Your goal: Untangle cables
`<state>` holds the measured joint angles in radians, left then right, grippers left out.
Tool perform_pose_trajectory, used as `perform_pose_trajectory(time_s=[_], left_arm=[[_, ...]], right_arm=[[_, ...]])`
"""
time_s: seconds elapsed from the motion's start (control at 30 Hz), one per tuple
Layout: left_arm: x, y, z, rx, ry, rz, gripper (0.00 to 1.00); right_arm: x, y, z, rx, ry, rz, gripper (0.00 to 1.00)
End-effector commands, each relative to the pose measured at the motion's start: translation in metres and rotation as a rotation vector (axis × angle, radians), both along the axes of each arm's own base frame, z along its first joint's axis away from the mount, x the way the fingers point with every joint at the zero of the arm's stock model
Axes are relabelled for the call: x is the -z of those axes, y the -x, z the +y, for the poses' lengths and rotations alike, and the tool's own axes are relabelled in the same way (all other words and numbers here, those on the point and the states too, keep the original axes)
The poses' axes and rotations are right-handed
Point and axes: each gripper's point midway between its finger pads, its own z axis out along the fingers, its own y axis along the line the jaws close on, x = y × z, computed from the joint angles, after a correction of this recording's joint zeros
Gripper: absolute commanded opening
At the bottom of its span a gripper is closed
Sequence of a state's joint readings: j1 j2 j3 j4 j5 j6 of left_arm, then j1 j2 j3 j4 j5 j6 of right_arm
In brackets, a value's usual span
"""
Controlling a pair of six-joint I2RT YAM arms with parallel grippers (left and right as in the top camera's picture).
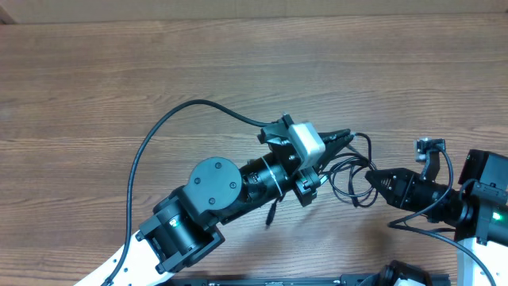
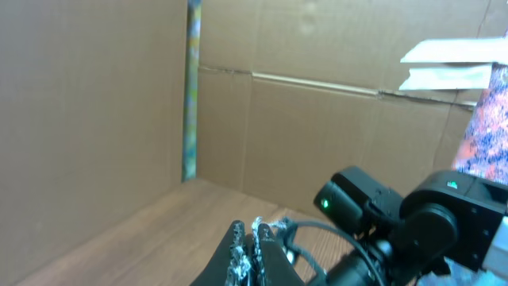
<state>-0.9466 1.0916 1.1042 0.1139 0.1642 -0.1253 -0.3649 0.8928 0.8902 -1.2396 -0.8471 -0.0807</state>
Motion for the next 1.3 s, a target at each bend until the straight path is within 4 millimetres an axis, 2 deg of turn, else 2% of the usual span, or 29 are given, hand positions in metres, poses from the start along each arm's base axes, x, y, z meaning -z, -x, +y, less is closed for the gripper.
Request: perform_pose_trajectory(time_s=[0.0, 0.27, 0.4, 0.43, 0.5, 0.6, 0.63, 0.7, 0.87, 0.97, 1.17, 1.27], left_arm=[[-0.025, -0.001, 0.009, -0.018, 0.069, -0.033, 0.04], [-0.049, 0.005, 0.019, -0.021, 0.143, -0.086, 0.04], [-0.054, 0.005, 0.022, -0.026, 0.158, -0.097, 0.04], [-0.054, 0.005, 0.022, -0.026, 0.157, -0.096, 0.04], [-0.053, 0.005, 0.022, -0.025, 0.157, -0.095, 0.04], [-0.051, 0.005, 0.021, -0.025, 0.148, -0.090, 0.04], [-0.051, 0.005, 0.021, -0.026, 0.146, -0.088, 0.04], [-0.050, 0.004, 0.022, -0.032, 0.145, -0.087, 0.04], [-0.044, -0.007, 0.026, -0.098, 0.130, -0.064, 0.04], [-0.037, -0.017, 0.030, -0.155, 0.111, -0.038, 0.04], [-0.036, -0.018, 0.030, -0.161, 0.108, -0.034, 0.04], [-0.036, -0.017, 0.030, -0.158, 0.116, -0.024, 0.04]], right_arm=[[0.019, 0.002, -0.027, 0.083, 0.180, 0.068, 0.04], [0.020, 0.001, -0.030, 0.093, 0.193, 0.072, 0.04], [0.024, 0.000, -0.030, 0.090, 0.183, 0.093, 0.04], [0.024, 0.000, -0.029, 0.086, 0.176, 0.098, 0.13], [0.026, 0.000, -0.029, 0.085, 0.173, 0.109, 0.25], [0.027, 0.000, -0.029, 0.083, 0.166, 0.116, 0.60], [0.027, 0.000, -0.029, 0.083, 0.166, 0.119, 0.68], [0.027, 0.001, -0.028, 0.082, 0.163, 0.124, 0.75], [0.024, 0.003, -0.024, 0.081, 0.141, 0.119, 0.84], [0.020, 0.004, -0.023, 0.106, 0.127, 0.113, 0.85], [0.000, 0.006, -0.010, 0.064, 0.075, 0.010, 0.88], [-0.013, 0.008, 0.003, -0.016, 0.034, -0.075, 0.91]])
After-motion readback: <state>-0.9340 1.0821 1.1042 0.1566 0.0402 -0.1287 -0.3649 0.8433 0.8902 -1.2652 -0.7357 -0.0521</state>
